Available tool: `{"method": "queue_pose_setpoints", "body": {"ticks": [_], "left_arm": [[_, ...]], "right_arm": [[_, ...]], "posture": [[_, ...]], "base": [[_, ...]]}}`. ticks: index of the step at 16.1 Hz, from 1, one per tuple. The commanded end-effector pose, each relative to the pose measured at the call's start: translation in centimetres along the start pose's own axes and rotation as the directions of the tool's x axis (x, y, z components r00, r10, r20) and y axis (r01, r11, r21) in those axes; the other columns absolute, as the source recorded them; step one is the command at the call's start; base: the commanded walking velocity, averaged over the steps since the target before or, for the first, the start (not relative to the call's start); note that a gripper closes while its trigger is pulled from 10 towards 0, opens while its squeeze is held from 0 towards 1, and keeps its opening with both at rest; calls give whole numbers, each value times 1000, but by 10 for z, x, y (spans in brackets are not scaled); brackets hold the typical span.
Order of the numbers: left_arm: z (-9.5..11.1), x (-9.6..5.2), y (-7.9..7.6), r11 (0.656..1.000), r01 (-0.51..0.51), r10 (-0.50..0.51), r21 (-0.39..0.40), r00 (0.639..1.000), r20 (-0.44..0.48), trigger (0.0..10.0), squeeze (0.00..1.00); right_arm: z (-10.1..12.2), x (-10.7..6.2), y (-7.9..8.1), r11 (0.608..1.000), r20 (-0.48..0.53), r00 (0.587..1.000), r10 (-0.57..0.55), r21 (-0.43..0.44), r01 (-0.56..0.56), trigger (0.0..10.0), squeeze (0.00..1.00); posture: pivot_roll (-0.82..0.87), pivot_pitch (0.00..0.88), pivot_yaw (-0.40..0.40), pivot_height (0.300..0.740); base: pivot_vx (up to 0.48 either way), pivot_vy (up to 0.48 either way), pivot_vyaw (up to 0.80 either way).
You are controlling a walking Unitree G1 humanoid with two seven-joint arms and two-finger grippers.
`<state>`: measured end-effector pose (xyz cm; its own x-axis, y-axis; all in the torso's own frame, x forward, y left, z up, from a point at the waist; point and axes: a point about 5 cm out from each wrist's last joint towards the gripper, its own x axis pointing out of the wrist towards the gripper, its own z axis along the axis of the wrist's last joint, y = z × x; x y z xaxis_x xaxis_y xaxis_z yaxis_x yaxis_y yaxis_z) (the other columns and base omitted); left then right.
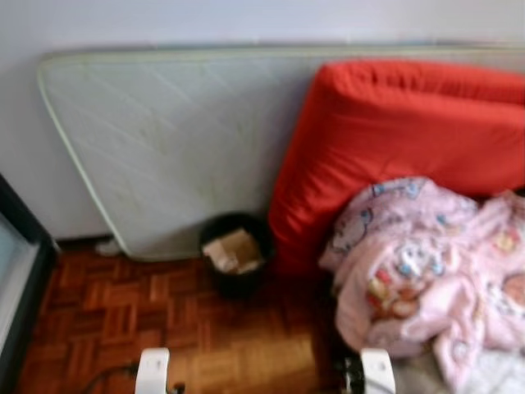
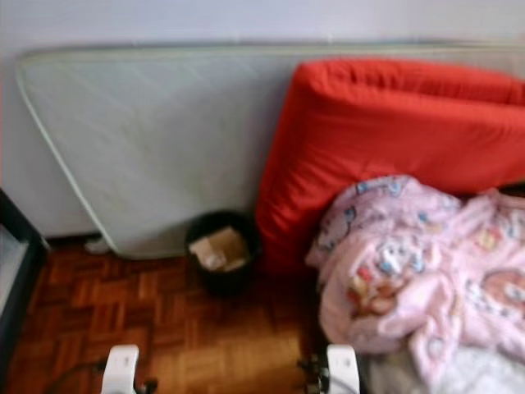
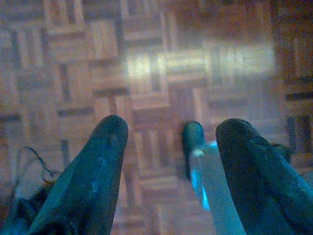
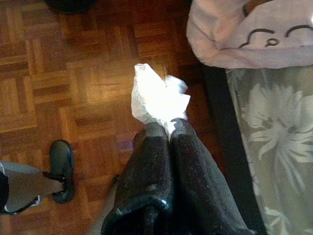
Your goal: Clean up the room
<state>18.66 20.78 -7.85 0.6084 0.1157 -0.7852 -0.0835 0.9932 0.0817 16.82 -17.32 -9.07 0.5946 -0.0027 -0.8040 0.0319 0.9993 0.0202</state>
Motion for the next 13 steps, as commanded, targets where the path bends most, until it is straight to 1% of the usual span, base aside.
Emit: {"method": "queue_pose_setpoints", "body": {"ticks": [1,3,9,13], "left_arm": [[-5,0,-7,1000,17,-18,-8,1000,-22,10000,0],[-6,-1,-6,1000,16,-17,-8,1000,-24,10000,0],[-6,-1,-7,1000,22,-22,-6,1000,-12,10000,0],[-6,-1,-8,1000,26,-25,3,999,-21,10000,0]], "right_arm": [[-7,-2,-9,1000,-21,999,-24,1,24,10000,0],[-7,-2,-9,1000,-22,1000,-23,1,23,10000,0],[-7,-2,-9,1000,-21,1000,-20,3,20,10000,0],[-6,-2,-8,1000,-15,1000,-14,5,14,10000,0]], "posture": [[-38,40,-37,740],[-38,40,-37,740],[-38,40,-36,740],[-38,39,-36,740]], "base": [[0,394,0],[0,362,0],[0,0,0],[0,0,0]]}}
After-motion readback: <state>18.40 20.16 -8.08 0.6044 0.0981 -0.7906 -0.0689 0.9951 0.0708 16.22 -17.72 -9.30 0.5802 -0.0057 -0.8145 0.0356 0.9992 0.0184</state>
